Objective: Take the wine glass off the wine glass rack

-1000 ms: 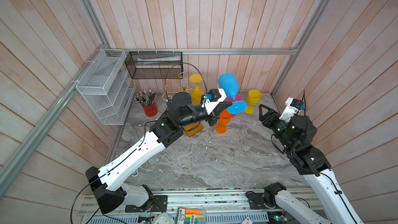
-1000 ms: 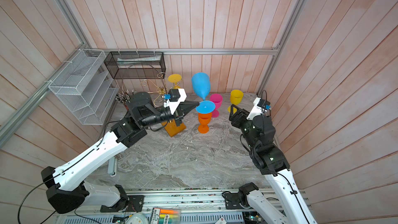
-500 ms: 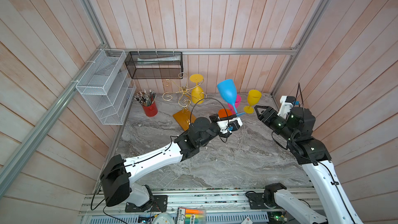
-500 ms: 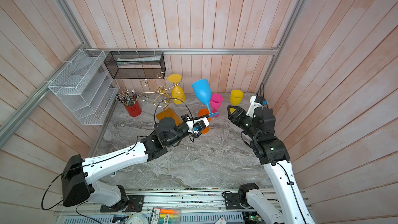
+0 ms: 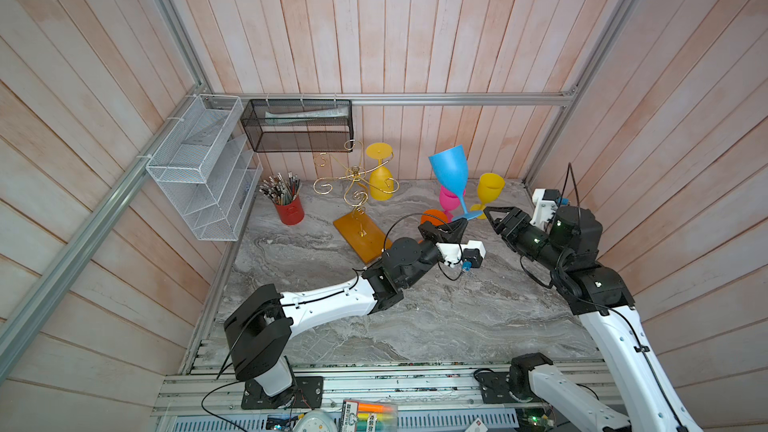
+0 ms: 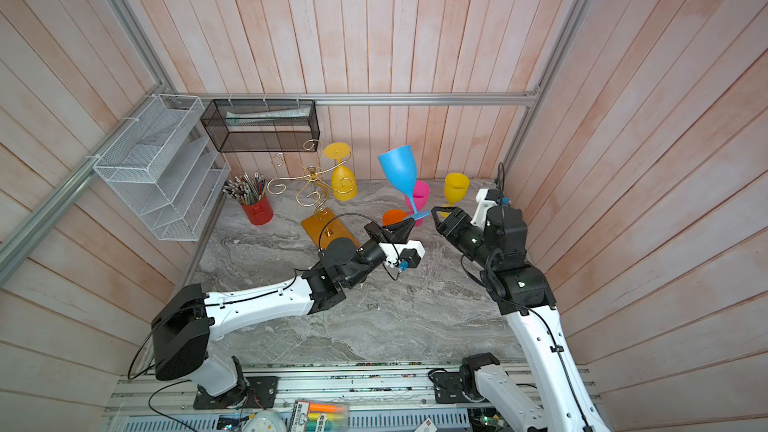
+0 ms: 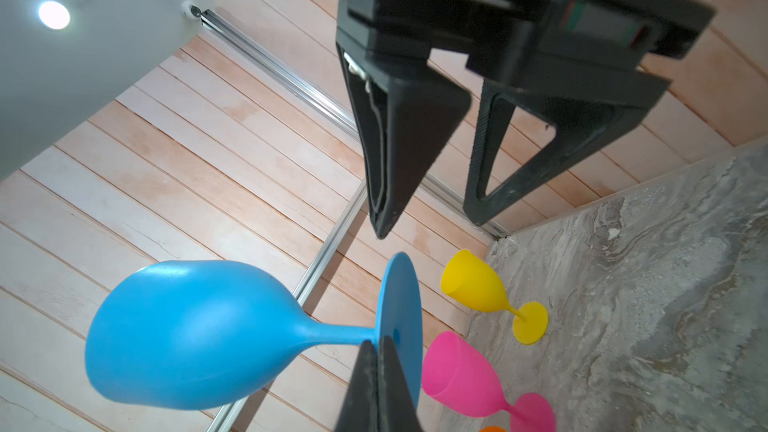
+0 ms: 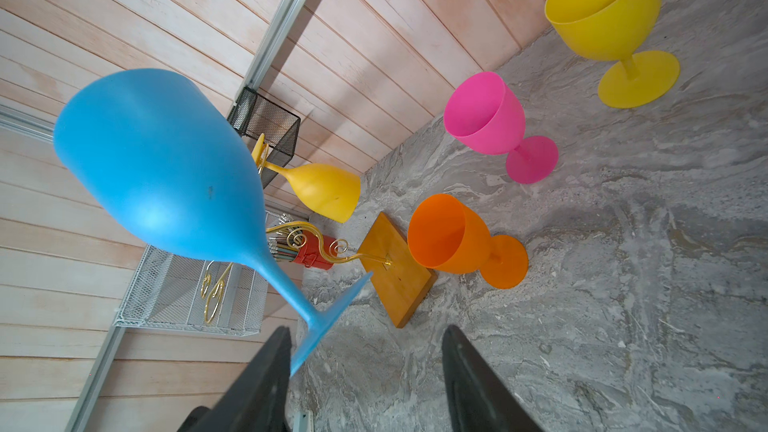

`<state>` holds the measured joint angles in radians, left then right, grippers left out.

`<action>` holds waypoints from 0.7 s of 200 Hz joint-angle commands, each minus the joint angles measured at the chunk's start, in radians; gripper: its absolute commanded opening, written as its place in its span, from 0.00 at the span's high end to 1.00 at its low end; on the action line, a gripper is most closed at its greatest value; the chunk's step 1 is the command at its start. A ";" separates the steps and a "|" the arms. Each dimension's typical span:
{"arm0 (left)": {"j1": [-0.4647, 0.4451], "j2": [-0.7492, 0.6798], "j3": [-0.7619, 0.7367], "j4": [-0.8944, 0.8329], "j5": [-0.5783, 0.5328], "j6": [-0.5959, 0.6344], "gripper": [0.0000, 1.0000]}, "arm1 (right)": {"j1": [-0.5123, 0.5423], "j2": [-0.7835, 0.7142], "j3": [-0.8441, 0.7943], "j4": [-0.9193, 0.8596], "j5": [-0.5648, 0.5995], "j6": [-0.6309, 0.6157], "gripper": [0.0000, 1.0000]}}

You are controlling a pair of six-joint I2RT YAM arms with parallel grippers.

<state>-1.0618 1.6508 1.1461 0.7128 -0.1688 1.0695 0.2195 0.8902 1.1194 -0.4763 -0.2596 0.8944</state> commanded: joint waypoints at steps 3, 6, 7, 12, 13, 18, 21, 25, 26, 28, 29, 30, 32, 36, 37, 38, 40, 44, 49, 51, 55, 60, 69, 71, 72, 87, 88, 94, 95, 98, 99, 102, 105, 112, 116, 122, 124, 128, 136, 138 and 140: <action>-0.013 0.023 -0.004 0.087 -0.030 0.081 1.00 | -0.004 0.001 -0.024 0.020 -0.033 0.030 0.41; -0.014 0.025 -0.004 0.089 -0.031 0.087 1.00 | -0.006 0.002 -0.028 0.023 -0.033 0.032 0.41; -0.015 0.027 -0.003 0.089 -0.031 0.089 1.00 | -0.005 0.003 -0.028 0.023 -0.034 0.033 0.41; -0.018 0.032 -0.006 0.097 -0.033 0.098 1.00 | -0.006 0.003 -0.031 0.028 -0.034 0.036 0.42; -0.018 0.033 -0.006 0.098 -0.033 0.102 1.00 | -0.005 0.003 -0.032 0.028 -0.034 0.036 0.42; -0.021 0.038 -0.006 0.112 -0.036 0.110 1.00 | -0.005 0.003 -0.036 0.032 -0.035 0.035 0.42; -0.022 0.042 -0.007 0.120 -0.037 0.115 1.00 | -0.005 0.004 -0.039 0.034 -0.035 0.037 0.42; -0.025 0.046 -0.008 0.129 -0.039 0.122 1.00 | -0.005 0.004 -0.042 0.037 -0.037 0.039 0.42; -0.026 0.046 -0.008 0.131 -0.039 0.123 1.00 | -0.005 0.004 -0.043 0.037 -0.038 0.039 0.42; -0.027 0.049 -0.009 0.133 -0.040 0.126 1.00 | -0.005 0.006 -0.044 0.038 -0.039 0.040 0.42; -0.027 0.050 -0.008 0.136 -0.041 0.129 1.00 | -0.005 0.007 -0.043 0.038 -0.039 0.041 0.42; -0.028 0.050 -0.008 0.137 -0.041 0.130 1.00 | -0.005 0.007 -0.044 0.038 -0.039 0.041 0.42; -0.029 0.053 -0.008 0.141 -0.042 0.134 1.00 | -0.005 0.007 -0.046 0.040 -0.041 0.042 0.42; -0.032 0.058 -0.008 0.147 -0.044 0.141 1.00 | -0.004 0.008 -0.047 0.044 -0.042 0.042 0.43; -0.032 0.060 -0.008 0.149 -0.044 0.142 1.00 | -0.004 0.008 -0.049 0.044 -0.043 0.043 0.43; -0.033 0.060 -0.007 0.151 -0.045 0.144 1.00 | -0.004 0.009 -0.049 0.045 -0.044 0.043 0.43; -0.033 0.062 -0.007 0.153 -0.046 0.146 1.00 | -0.005 0.010 -0.051 0.046 -0.044 0.043 0.43; -0.035 0.067 -0.006 0.158 -0.047 0.151 1.00 | -0.005 0.010 -0.054 0.049 -0.045 0.044 0.43; -0.036 0.071 -0.005 0.162 -0.049 0.157 1.00 | -0.005 0.010 -0.059 0.054 -0.045 0.046 0.43; -0.038 0.073 -0.006 0.162 -0.050 0.159 1.00 | -0.005 0.010 -0.061 0.055 -0.045 0.047 0.43; -0.039 0.076 -0.005 0.165 -0.049 0.163 1.00 | -0.005 0.010 -0.066 0.059 -0.046 0.049 0.43; -0.041 0.078 -0.005 0.172 -0.048 0.165 1.00 | -0.005 0.009 -0.070 0.064 -0.047 0.050 0.43; -0.043 0.079 -0.005 0.175 -0.046 0.164 1.00 | -0.004 0.009 -0.080 0.074 -0.050 0.053 0.44; -0.043 0.079 -0.005 0.175 -0.046 0.164 1.00 | -0.005 0.008 -0.081 0.075 -0.051 0.054 0.44; -0.043 0.079 -0.003 0.175 -0.046 0.163 1.00 | -0.005 0.009 -0.083 0.076 -0.052 0.054 0.44; -0.044 0.083 0.002 0.175 -0.043 0.159 1.00 | -0.005 0.014 -0.089 0.081 -0.056 0.056 0.47; -0.044 0.084 0.002 0.175 -0.043 0.159 1.00 | -0.005 0.014 -0.089 0.082 -0.057 0.056 0.48; -0.046 0.085 0.005 0.177 -0.043 0.158 1.00 | -0.003 0.016 -0.090 0.083 -0.059 0.055 0.50; -0.046 0.086 0.005 0.177 -0.043 0.158 1.00 | -0.004 0.015 -0.090 0.084 -0.059 0.055 0.50; -0.047 0.086 0.005 0.178 -0.043 0.158 1.00 | -0.004 0.016 -0.090 0.086 -0.059 0.055 0.52; -0.047 0.087 0.006 0.178 -0.043 0.158 1.00 | -0.004 0.016 -0.092 0.087 -0.059 0.055 0.52; -0.048 0.088 0.007 0.178 -0.042 0.157 1.00 | -0.005 0.018 -0.094 0.090 -0.059 0.055 0.54; -0.049 0.089 0.008 0.180 -0.041 0.155 1.00 | -0.004 0.018 -0.095 0.090 -0.058 0.055 0.58; -0.050 0.090 0.011 0.181 -0.040 0.151 1.00 | -0.005 0.019 -0.096 0.094 -0.058 0.053 0.64; -0.052 0.092 0.012 0.179 -0.040 0.148 1.00 | -0.005 0.019 -0.097 0.095 -0.060 0.051 0.68; -0.053 0.092 0.016 0.176 -0.040 0.141 1.00 | -0.005 0.019 -0.099 0.100 -0.058 0.048 0.72; -0.053 0.092 0.016 0.175 -0.040 0.139 1.00 | -0.005 0.019 -0.101 0.100 -0.057 0.048 0.74; -0.053 0.092 0.019 0.172 -0.038 0.132 1.00 | -0.005 0.019 -0.100 0.102 -0.055 0.046 0.77; -0.055 0.090 0.021 0.166 -0.038 0.117 1.00 | -0.005 0.021 -0.102 0.104 -0.052 0.043 0.84; -0.055 0.089 0.022 0.164 -0.038 0.113 1.00 | -0.005 0.021 -0.102 0.104 -0.052 0.042 0.86; -0.055 0.088 0.023 0.163 -0.038 0.108 1.00 | -0.005 0.021 -0.103 0.105 -0.052 0.042 0.87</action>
<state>-1.1091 1.7393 1.1458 0.8219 -0.1986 1.2118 0.2192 0.9035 1.0351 -0.3725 -0.3149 0.9482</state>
